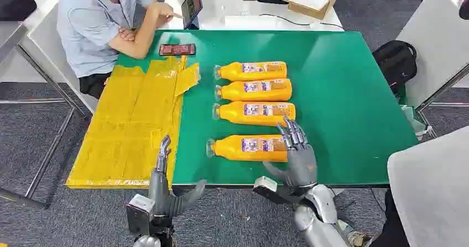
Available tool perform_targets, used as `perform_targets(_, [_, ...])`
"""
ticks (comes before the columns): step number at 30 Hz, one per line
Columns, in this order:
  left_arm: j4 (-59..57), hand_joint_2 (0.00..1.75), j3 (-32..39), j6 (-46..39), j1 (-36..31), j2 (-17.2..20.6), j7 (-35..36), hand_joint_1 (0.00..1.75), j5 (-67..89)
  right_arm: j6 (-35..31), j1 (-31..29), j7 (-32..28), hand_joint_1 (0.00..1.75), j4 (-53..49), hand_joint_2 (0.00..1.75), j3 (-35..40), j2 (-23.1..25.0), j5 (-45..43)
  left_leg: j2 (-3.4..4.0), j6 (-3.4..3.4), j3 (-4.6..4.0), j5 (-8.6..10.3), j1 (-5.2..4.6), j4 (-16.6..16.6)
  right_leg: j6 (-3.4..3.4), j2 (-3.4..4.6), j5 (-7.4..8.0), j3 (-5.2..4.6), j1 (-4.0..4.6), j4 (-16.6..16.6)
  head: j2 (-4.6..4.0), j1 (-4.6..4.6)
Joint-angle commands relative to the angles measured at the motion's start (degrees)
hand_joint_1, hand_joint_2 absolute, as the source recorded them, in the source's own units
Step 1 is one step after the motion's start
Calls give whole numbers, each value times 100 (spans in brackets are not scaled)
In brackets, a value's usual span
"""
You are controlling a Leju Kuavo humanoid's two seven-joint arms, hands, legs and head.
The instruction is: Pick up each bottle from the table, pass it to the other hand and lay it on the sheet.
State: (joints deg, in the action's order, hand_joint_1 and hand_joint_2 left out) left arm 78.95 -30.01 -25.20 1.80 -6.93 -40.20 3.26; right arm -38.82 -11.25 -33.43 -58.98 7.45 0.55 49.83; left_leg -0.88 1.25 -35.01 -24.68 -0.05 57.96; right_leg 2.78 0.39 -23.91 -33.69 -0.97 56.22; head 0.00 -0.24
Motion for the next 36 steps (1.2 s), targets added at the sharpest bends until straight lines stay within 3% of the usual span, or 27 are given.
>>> perform_targets(1, [-187,175,-131,81,-245,87,20,0,26,252,-917,280,0,1658,175,692,-355,-46,15,-6,21,-5,3,-2,-10,6,-1,20,5,-6,0,2])
perform_targets(11, [-57,175,-306,29,-333,109,20,0,95,365,-1312,518,0,2145,175,1053,-351,10,15,-6,18,-6,1,-2,-8,8,-2,14,3,-1,0,0])
perform_targets(28, [-131,175,-441,-27,-399,122,20,0,139,366,-1281,378,0,2343,175,1206,-146,-128,7,-6,16,-4,2,-3,-8,1,-3,14,4,-2,0,2])
perform_targets(32, [-183,175,-440,-55,-396,121,20,0,106,954,-1522,999,0,2770,175,1486,-254,166,9,-7,27,-7,2,-5,-11,0,-6,24,4,-4,0,0])
perform_targets(36, [-192,175,-453,-30,-376,161,20,0,123,1090,-1732,1225,0,3030,175,1532,-300,214,14,-7,24,-5,1,-3,-9,5,-2,20,3,-3,0,2])
